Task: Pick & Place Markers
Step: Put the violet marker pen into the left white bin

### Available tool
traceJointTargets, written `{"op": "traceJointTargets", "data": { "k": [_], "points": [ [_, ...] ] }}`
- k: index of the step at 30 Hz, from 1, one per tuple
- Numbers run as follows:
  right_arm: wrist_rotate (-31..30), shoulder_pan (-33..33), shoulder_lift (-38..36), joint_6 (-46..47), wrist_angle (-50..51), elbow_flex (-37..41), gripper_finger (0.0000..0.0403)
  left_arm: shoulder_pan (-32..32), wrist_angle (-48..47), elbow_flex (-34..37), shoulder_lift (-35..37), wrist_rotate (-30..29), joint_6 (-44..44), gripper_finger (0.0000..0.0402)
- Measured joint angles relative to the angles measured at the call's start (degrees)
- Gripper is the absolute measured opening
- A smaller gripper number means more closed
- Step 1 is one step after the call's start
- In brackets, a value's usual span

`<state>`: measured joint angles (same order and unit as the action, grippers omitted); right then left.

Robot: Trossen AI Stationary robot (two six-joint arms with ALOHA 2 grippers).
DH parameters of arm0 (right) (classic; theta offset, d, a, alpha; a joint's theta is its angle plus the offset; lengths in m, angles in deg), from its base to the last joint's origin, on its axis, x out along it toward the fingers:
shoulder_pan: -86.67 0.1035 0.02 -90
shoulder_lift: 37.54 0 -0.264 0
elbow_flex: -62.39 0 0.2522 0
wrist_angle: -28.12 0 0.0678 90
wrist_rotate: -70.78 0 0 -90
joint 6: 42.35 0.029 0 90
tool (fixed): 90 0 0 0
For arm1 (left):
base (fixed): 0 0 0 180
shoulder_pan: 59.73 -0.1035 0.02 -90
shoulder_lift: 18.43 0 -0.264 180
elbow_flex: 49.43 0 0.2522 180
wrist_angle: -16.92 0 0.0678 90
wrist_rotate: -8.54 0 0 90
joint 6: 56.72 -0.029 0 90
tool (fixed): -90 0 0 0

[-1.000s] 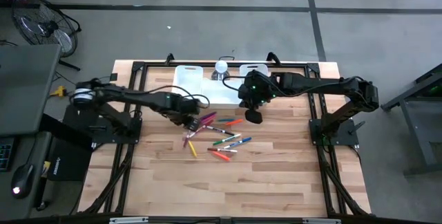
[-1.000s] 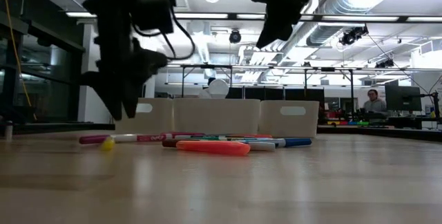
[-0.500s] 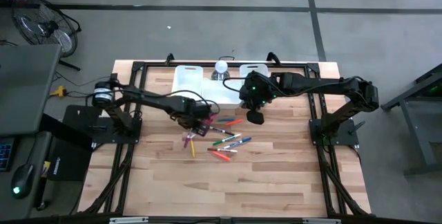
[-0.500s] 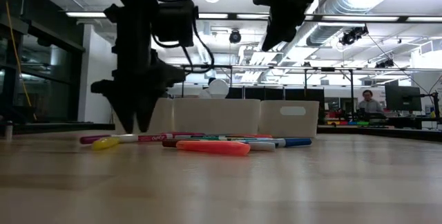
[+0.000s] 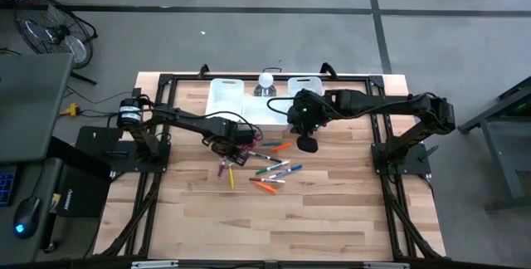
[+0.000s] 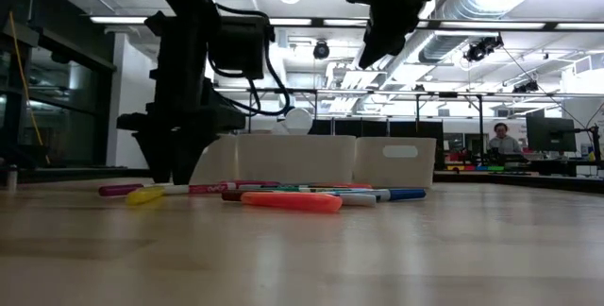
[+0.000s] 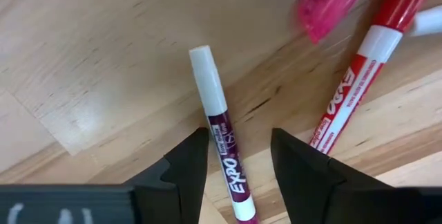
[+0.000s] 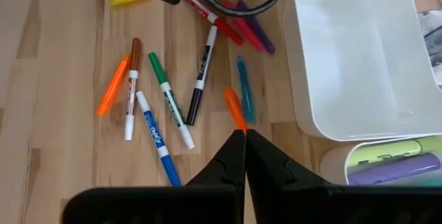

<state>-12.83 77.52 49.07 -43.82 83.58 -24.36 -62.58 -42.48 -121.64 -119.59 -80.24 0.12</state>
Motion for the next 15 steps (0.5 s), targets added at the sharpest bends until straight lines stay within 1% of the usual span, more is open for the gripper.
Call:
{"op": "traceJointTargets", "data": {
  "k": [4,11,12,15],
  "points": [
    [-0.1,0.3,0.0,0.0,0.4,0.0,0.0,0.7,1.0,1.1,-0.1,-0.3,-0.3,0.0114],
    [-0.2,0.3,0.0,0.0,1.9,0.0,0.0,1.0,1.1,2.4,-0.1,0.1,0.1,0.0026],
    [-0.3,0.3,0.0,0.0,2.1,0.0,0.0,1.1,1.1,2.4,-0.1,0.1,-0.2,0.0018],
    [-0.3,0.3,0.0,0.0,2.3,0.0,0.0,1.4,1.0,2.5,-0.1,0.2,-0.8,0.0016]
  ]
}}
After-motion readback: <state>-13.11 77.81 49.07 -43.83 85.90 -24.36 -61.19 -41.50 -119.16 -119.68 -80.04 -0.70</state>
